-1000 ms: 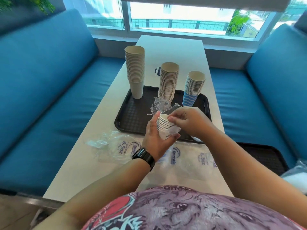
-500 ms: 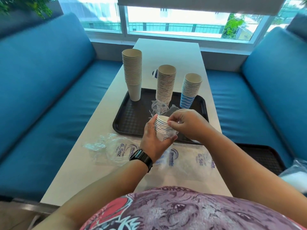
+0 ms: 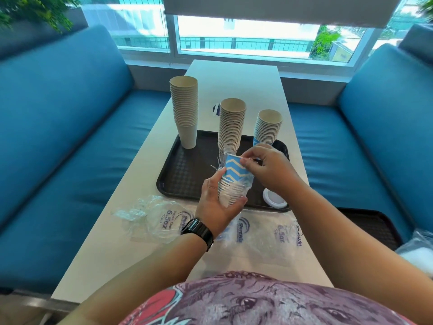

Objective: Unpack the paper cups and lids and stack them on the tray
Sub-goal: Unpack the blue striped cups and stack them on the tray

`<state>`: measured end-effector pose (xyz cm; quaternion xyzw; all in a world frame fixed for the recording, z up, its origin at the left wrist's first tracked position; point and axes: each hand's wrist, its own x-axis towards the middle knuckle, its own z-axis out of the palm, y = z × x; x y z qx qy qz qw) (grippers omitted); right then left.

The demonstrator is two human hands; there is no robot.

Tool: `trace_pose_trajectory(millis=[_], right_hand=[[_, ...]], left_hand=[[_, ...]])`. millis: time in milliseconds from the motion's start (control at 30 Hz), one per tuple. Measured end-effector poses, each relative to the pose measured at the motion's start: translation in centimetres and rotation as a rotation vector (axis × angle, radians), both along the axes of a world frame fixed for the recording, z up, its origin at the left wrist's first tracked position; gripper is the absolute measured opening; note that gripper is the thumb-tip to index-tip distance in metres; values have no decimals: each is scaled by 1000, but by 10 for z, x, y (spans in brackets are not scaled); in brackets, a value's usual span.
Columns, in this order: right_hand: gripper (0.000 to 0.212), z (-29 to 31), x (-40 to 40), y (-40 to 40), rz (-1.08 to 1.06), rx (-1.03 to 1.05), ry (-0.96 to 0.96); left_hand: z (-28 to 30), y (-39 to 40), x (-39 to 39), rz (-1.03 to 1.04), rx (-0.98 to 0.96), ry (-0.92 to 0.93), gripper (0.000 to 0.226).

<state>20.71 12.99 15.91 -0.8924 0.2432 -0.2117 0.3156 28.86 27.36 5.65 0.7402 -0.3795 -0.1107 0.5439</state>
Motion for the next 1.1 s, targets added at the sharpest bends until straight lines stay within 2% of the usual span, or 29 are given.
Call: trace_pose_trajectory(millis=[100,200,333,467,533,667,933,1100], right_hand=[[14,-10,-1,-4,8,184,-8],[4,-12,-3,-9,1,340,-63],[20,2,0,-24,-29,353,-179],[17,28,4,-53,-151,214,-249],[8,43,5,-67,-191,140,-262],[16,68,11,-95,-282,-65,-233],[25,69,36,-139,-304,-411,32],[24,41,45,-148,-282,-440,181]], left_hand=[[-2,0,0,1,0,-9,80],[-5,0,2,2,17,-17,86],[-7,-1,4,16,39,25,99],[-9,-3,6,20,65,80,107],[-10,-4,8,23,83,85,107],[-11,-7,9,10,105,70,104],[-11,-9,9,28,105,77,105],[-10,-10,9,38,103,95,107]])
